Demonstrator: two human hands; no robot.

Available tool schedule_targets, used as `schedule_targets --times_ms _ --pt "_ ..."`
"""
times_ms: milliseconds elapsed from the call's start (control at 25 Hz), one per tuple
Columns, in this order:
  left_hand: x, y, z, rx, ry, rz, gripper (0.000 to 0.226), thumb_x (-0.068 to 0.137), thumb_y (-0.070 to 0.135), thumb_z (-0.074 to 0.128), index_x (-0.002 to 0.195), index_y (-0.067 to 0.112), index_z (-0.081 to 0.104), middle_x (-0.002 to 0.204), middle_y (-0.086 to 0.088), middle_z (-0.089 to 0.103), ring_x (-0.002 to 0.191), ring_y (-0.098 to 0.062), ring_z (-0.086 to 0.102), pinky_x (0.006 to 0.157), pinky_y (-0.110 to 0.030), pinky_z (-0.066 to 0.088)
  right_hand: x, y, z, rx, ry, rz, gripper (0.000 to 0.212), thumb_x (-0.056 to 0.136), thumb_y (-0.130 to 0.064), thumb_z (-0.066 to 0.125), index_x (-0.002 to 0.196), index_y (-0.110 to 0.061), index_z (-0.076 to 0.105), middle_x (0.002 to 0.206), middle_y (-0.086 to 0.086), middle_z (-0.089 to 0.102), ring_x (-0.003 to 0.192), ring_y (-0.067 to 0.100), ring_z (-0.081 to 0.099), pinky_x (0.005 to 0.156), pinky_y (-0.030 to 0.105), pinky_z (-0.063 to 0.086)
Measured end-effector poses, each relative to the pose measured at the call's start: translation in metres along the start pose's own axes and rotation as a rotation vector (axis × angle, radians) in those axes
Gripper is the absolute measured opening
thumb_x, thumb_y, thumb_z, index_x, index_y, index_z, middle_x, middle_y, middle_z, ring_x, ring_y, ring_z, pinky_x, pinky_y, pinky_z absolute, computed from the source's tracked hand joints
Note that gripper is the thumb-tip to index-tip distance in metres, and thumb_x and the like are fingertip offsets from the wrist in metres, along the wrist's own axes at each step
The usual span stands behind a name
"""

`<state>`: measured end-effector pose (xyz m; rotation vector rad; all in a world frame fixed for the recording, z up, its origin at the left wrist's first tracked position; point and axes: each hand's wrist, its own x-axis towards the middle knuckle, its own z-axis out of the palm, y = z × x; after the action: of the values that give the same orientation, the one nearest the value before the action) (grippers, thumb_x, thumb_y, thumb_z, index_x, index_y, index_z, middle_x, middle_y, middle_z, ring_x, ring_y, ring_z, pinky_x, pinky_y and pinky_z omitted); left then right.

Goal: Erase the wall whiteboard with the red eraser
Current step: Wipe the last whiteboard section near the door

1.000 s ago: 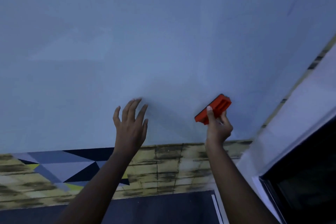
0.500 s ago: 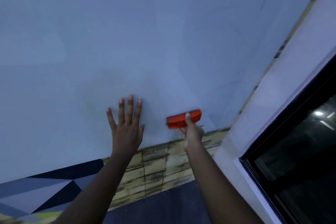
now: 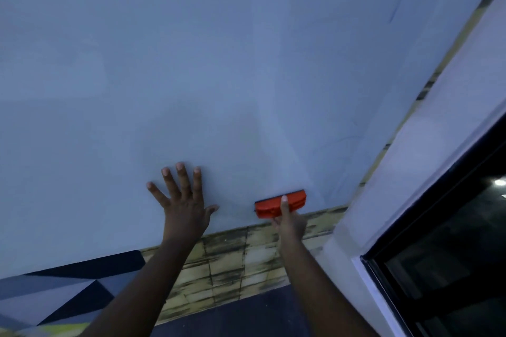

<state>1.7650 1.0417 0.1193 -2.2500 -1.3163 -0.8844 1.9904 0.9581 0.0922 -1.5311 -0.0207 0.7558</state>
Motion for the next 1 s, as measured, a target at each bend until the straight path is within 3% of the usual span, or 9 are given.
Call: schedule_targets --times_ms 120,200,360,520,600,680,760,840,1000 --pt "-0.005 0.000 0.006 0.041 -0.009 0.013 0.123 0.082 0.075 0.051 0.168 0.014 -0.012 0.172 -0.018 -0.026 0.157 -0.046 -0.026 0.118 -0.072 -0.025 0.003 0.042 -0.006 -0.150 -0.111 0.059 0.042 0.084 -0.046 0.079 0.065 -0.012 0.063 0.070 0.013 0.070 0.070 0.032 0.070 0.062 0.042 0.055" --pt "-0.008 -0.001 0.006 0.066 -0.039 0.000 0.122 0.081 0.079 0.045 0.168 0.016 -0.012 0.173 -0.017 -0.026 0.157 -0.046 -0.025 0.118 -0.072 -0.024 0.006 0.044 -0.005 -0.095 -0.129 0.113 0.035 0.086 -0.037 0.081 0.071 -0.010 0.064 0.082 0.018 0.074 0.071 0.029 0.070 0.066 0.042 0.059" --pt "-0.012 0.010 0.000 0.073 -0.047 -0.062 0.118 0.084 0.077 0.046 0.169 0.015 -0.007 0.174 -0.020 -0.019 0.159 -0.049 -0.017 0.121 -0.073 -0.015 0.012 0.010 -0.013 0.016 -0.096 0.004 0.039 0.089 -0.041 0.079 0.072 -0.007 0.067 0.070 0.008 0.072 0.067 0.025 0.072 0.066 0.042 0.061" --pt "-0.034 0.049 -0.011 -0.044 -0.012 -0.181 0.087 0.095 0.051 0.058 0.166 0.010 0.028 0.174 -0.026 0.008 0.159 -0.051 0.014 0.120 -0.073 0.021 0.029 -0.029 -0.028 0.043 -0.042 -0.115 0.028 0.089 -0.043 0.078 0.077 -0.018 0.073 0.074 0.002 0.075 0.075 0.023 0.074 0.071 0.044 0.061" --pt "-0.030 0.063 -0.018 -0.038 0.015 -0.144 0.077 0.096 0.042 0.064 0.161 0.010 0.039 0.170 -0.025 0.020 0.155 -0.048 0.027 0.116 -0.071 0.030 0.038 -0.038 -0.034 0.071 -0.001 -0.117 0.028 0.091 -0.043 0.076 0.077 -0.019 0.073 0.075 0.003 0.075 0.076 0.024 0.073 0.071 0.044 0.061" --pt "-0.009 0.079 -0.024 -0.025 0.053 -0.073 0.075 0.096 0.040 0.066 0.161 0.011 0.040 0.170 -0.024 0.022 0.156 -0.046 0.025 0.118 -0.069 0.028 0.055 -0.044 -0.045 0.095 0.054 -0.113 0.031 0.093 -0.045 0.074 0.076 -0.019 0.071 0.075 0.002 0.073 0.076 0.027 0.072 0.072 0.046 0.061" --pt "0.016 0.090 -0.029 -0.004 0.068 -0.046 0.085 0.095 0.045 0.068 0.165 0.013 0.032 0.173 -0.025 0.014 0.160 -0.045 0.013 0.123 -0.069 0.018 0.080 -0.051 -0.057 0.158 0.095 -0.026 0.035 0.094 -0.044 0.072 0.084 -0.010 0.070 0.084 0.004 0.071 0.081 0.030 0.070 0.067 0.044 0.060" --pt "0.029 0.091 -0.026 0.024 0.032 -0.052 0.112 0.086 0.051 0.081 0.170 0.015 0.016 0.174 -0.027 -0.002 0.161 -0.048 -0.003 0.126 -0.069 0.001 0.107 -0.053 -0.071 0.269 0.109 0.131 0.041 0.095 -0.039 0.073 0.104 -0.001 0.062 0.106 0.015 0.067 0.096 0.033 0.068 0.063 0.036 0.059" --pt "0.031 0.081 -0.005 0.057 -0.092 -0.034 0.168 0.047 0.045 0.106 0.170 0.020 -0.006 0.172 -0.023 -0.024 0.157 -0.048 -0.026 0.120 -0.067 -0.023 0.134 -0.048 -0.096 0.376 0.024 0.290 0.047 0.095 -0.033 0.073 0.119 0.001 0.052 0.133 0.024 0.059 0.120 0.041 0.062 0.087 0.044 0.058"
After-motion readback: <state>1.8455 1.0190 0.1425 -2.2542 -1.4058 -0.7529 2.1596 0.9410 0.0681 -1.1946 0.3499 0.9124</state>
